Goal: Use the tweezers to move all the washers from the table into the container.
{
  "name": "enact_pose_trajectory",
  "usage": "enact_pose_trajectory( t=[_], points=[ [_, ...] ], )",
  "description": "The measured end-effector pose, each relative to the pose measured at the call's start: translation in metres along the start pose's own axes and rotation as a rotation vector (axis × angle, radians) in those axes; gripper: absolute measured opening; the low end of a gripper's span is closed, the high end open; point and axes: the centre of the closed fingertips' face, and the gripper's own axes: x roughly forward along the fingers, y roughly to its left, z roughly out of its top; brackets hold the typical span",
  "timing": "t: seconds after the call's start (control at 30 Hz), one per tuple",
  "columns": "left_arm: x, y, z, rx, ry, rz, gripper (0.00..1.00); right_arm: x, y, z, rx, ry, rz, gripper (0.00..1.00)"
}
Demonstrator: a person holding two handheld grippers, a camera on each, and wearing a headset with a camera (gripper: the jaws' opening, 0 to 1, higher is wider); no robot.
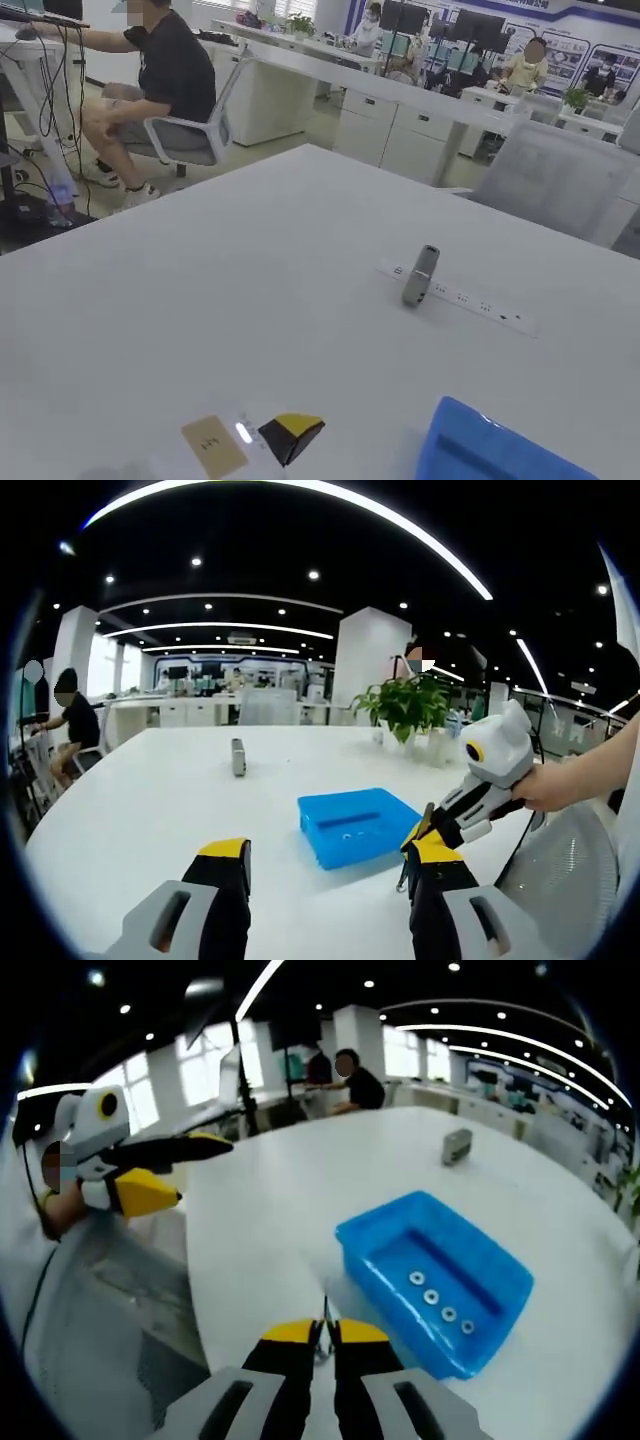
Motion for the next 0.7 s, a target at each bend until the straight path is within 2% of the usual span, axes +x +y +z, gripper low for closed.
enact_pose_trajectory(
  t=[0.1,0.2,0.33,0.7],
  points=[
    [0.000,0.000,0.000,0.000,0.001,-0.002,0.63,-0.001,-0.001,0.001,0.006,-0.005,-0.007,0.03],
    [0.000,-0.001,-0.001,0.002,0.003,-0.005,0.63,-0.005,-0.003,0.010,0.034,-0.045,-0.012,0.03],
    [0.001,-0.002,-0.002,0.003,0.008,-0.011,0.63,-0.008,-0.006,0.017,0.031,-0.056,-0.017,0.03],
    [0.002,-0.001,-0.003,-0.001,0.014,-0.012,0.62,-0.018,-0.018,0.053,0.080,-0.163,-0.024,0.03]
  ],
)
